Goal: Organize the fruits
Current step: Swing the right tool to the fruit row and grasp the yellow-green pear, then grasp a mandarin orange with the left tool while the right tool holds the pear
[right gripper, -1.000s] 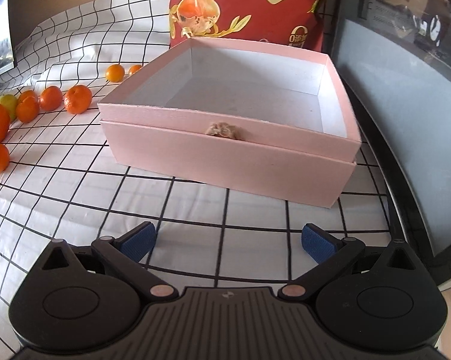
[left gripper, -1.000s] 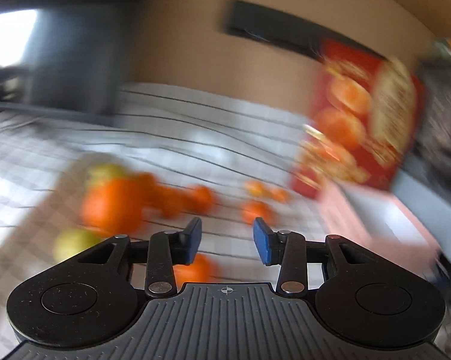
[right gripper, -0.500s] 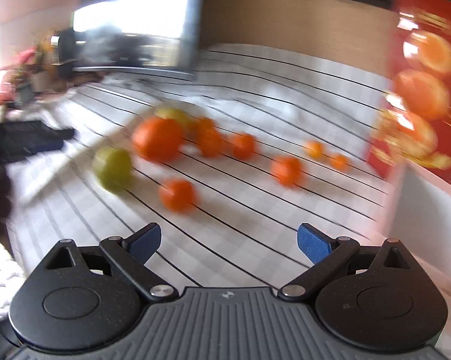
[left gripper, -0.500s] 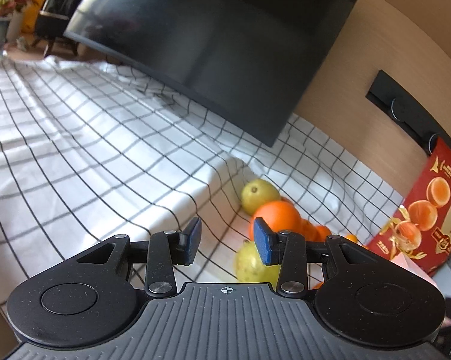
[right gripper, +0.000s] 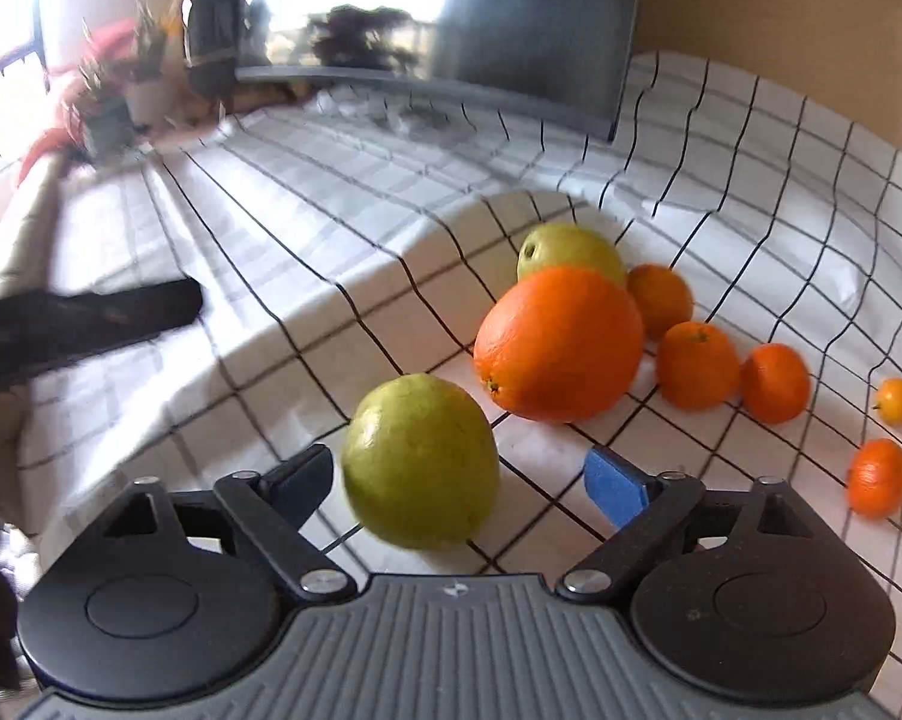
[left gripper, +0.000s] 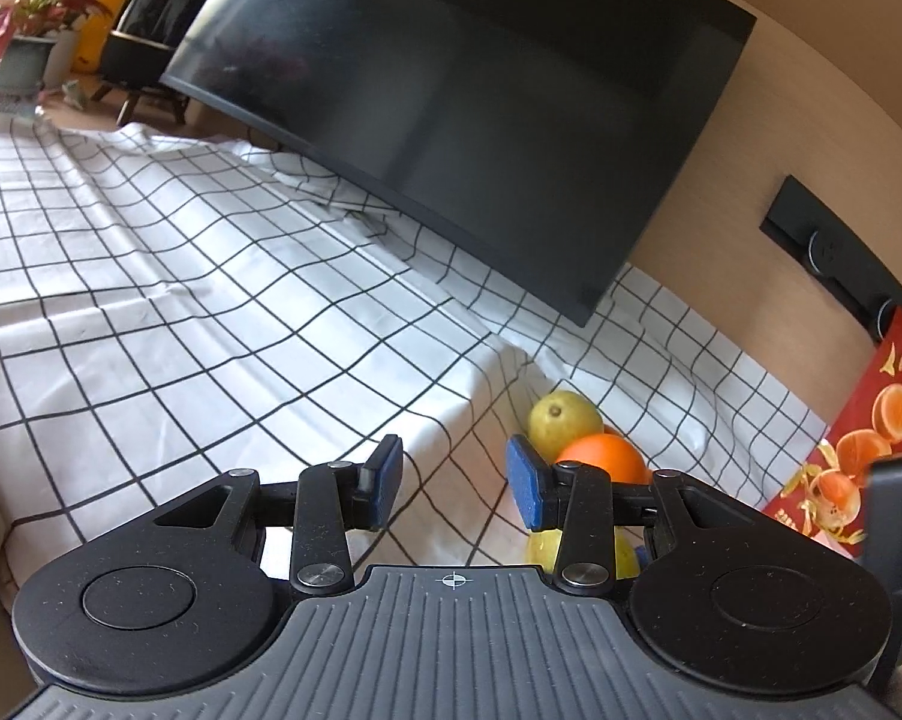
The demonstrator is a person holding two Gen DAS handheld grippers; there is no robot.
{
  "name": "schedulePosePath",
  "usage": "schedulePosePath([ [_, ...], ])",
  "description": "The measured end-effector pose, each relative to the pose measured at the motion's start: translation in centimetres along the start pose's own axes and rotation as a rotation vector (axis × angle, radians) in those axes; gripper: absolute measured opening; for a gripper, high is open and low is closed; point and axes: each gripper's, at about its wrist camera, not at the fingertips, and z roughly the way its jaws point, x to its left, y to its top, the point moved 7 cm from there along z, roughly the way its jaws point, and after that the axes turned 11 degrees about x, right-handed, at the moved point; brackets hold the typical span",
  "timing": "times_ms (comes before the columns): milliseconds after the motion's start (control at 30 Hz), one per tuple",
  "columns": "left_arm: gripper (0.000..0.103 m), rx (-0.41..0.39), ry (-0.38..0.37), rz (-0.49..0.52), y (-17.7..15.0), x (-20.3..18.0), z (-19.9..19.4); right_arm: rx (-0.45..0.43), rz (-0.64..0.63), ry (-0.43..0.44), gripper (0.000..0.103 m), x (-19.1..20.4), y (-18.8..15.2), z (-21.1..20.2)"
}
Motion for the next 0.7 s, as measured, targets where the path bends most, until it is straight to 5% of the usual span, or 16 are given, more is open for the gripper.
schedulePosePath([
  [133, 0.043, 0.008, -0.008, 0.002, -0.2, 0.0, 0.4, 0.039, -0.016, 0.044, 0.058, 0.6, -0.3, 1.4],
  [300, 0.043, 0.047, -0.042, 0.052, -1.1, -1.4, 1.3, 0.038, -0.027, 0.048, 0.057, -0.1, -2.3, -1.4],
  [467, 0.043, 0.142, -0.198, 0.222, -3.4, -6.9, 2.4, -0.027, 0.074, 0.055, 0.057, -4.5, -6.4, -7.3],
  [700, 0.043, 0.230, -0.219, 0.398, -7.2, -13.7, 5.0, -0.120, 0.129, -0.197, 0.057, -11.5, -14.5, -14.5],
])
